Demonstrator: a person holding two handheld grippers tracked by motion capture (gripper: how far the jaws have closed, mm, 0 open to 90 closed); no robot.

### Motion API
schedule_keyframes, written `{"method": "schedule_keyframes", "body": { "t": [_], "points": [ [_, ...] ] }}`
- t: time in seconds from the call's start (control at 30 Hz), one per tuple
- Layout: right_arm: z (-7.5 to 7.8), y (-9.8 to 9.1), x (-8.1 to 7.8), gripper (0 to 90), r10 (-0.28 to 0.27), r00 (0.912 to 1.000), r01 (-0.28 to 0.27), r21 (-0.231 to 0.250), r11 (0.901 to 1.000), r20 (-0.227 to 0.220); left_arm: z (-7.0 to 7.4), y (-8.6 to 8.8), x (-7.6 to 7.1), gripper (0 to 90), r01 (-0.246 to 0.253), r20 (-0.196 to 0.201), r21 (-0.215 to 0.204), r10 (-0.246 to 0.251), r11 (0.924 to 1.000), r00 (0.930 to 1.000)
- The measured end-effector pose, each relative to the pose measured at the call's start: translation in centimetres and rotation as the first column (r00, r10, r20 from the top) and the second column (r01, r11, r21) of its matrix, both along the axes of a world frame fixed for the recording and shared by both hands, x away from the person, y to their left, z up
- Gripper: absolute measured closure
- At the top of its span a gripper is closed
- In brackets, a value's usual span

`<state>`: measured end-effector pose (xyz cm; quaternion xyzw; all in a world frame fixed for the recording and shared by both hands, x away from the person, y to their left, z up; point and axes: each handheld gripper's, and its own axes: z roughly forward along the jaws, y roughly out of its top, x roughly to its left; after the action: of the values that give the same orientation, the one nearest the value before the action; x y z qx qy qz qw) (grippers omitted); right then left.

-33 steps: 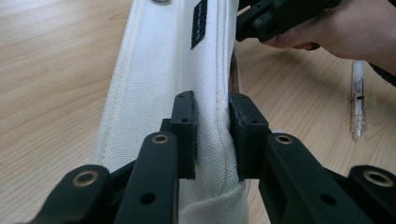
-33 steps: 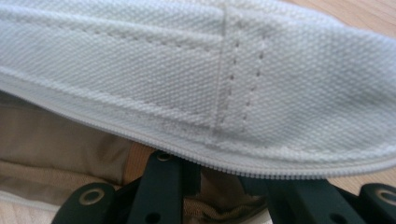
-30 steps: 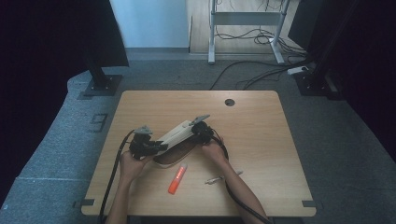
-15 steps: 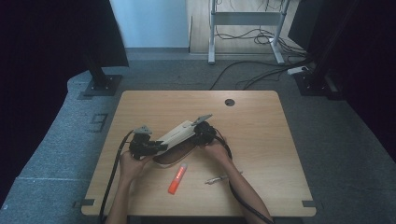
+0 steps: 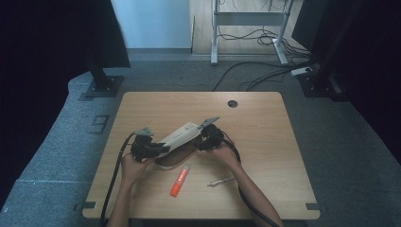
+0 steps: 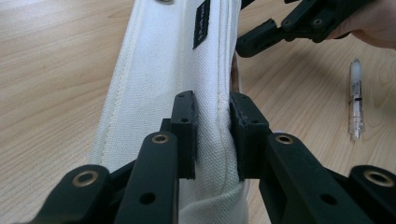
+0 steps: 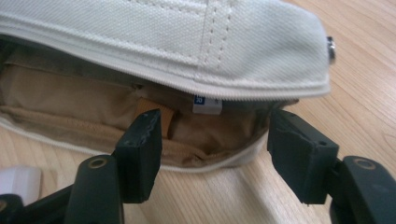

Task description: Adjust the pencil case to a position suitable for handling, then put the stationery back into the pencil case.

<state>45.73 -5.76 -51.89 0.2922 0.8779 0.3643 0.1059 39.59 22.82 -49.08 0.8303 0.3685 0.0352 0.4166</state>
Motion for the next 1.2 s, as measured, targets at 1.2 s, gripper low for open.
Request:
{"method": "schedule_keyframes", "body": {
  "t": [1.2],
  "points": [
    [1.1,-5.3,-4.2,28.8,0.021,0.9998,-0.021,0.029,0.9994,0.002,-0.1,0.0,0.0,73.2,0.002,0.003,0.000,-0.002,1.0000,1.0000]
  ]
}}
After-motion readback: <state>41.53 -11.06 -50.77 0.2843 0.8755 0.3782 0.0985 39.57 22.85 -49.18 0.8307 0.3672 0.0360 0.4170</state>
